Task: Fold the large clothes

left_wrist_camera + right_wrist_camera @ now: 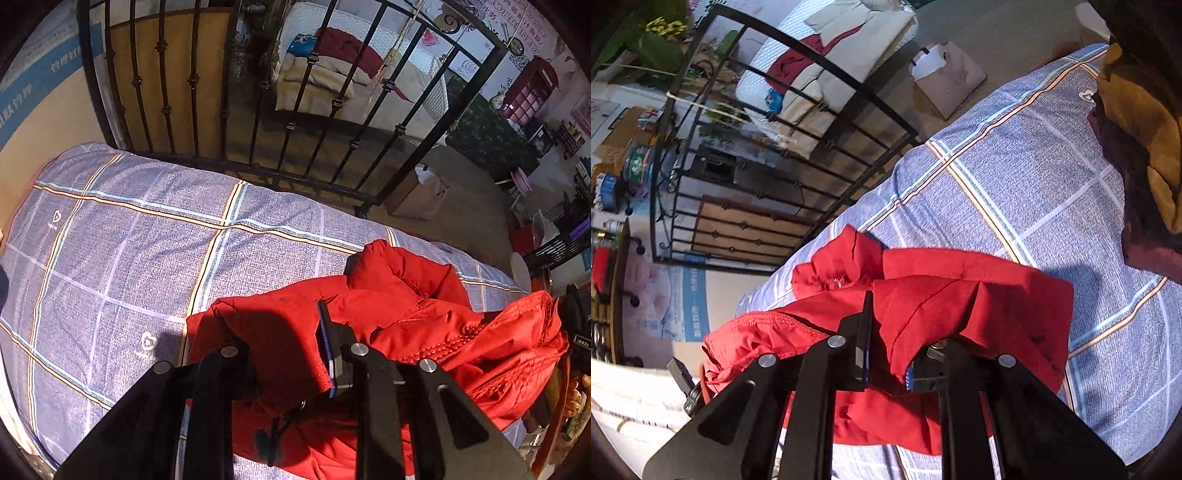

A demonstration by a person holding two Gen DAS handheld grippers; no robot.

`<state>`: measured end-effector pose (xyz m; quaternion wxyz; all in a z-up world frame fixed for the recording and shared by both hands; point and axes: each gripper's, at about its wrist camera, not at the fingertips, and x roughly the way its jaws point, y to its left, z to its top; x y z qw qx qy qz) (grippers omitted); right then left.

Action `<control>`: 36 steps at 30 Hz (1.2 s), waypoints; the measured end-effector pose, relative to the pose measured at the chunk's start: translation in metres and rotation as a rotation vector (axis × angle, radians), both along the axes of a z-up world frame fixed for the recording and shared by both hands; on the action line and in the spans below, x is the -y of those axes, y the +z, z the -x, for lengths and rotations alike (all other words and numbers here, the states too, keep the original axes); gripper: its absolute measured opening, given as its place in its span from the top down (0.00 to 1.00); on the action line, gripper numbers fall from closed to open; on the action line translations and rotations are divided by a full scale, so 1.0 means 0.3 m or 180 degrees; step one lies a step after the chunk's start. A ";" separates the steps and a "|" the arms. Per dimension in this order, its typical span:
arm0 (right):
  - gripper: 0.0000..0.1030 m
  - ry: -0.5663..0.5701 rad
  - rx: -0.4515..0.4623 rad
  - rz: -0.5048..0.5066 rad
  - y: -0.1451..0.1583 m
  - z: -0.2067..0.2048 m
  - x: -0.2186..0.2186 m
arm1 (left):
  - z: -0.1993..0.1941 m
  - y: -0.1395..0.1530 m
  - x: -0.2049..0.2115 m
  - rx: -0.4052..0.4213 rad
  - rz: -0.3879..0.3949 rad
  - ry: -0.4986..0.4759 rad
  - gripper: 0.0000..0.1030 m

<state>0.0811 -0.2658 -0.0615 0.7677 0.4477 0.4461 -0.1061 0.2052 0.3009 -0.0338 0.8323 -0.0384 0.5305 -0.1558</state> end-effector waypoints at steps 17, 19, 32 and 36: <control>0.87 -0.0046 -0.0550 0.0458 -0.176 -0.231 0.017 | -0.193 -0.207 0.137 -0.0344 -0.0379 0.0081 0.75; 0.87 -0.0020 -0.0616 0.0503 -0.201 -0.246 0.012 | -0.204 -0.234 0.145 -0.0396 -0.0409 0.0084 0.75; 0.85 -0.0151 -0.0991 0.0329 -0.336 -0.292 0.023 | -0.255 -0.207 0.104 -0.0559 -0.0040 0.0398 0.65; 0.85 -0.0232 -0.0925 0.0071 -0.348 -0.267 0.060 | -0.223 -0.083 -0.012 -0.0255 0.0473 0.0654 0.43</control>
